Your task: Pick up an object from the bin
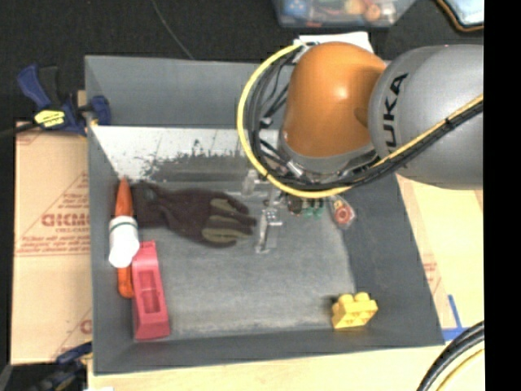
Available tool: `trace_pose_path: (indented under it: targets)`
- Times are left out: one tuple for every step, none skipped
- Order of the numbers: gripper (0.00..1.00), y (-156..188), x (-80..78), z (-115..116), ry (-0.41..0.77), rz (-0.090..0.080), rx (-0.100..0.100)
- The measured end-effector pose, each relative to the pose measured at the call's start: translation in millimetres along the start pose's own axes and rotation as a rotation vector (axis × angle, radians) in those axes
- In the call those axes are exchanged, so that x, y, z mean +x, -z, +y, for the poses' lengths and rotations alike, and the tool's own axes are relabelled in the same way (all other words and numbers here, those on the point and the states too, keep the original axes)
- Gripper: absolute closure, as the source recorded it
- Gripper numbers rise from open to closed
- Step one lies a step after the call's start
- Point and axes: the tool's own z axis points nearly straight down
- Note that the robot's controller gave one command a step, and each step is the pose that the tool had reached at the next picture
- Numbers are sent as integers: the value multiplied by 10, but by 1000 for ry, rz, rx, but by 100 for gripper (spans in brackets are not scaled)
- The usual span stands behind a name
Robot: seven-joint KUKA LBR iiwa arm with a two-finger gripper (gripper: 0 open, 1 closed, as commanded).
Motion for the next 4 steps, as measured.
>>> trace_pose_path:
  targets:
    - [0, 51, -13, -5, -3, -8, -1]
    - [0, -1484, -474, 532, -122, -14, -4]
    - [0, -648, -468, 561, 24, -30, -2]
    - [0, -1595, -484, 547, -122, -16, -5]
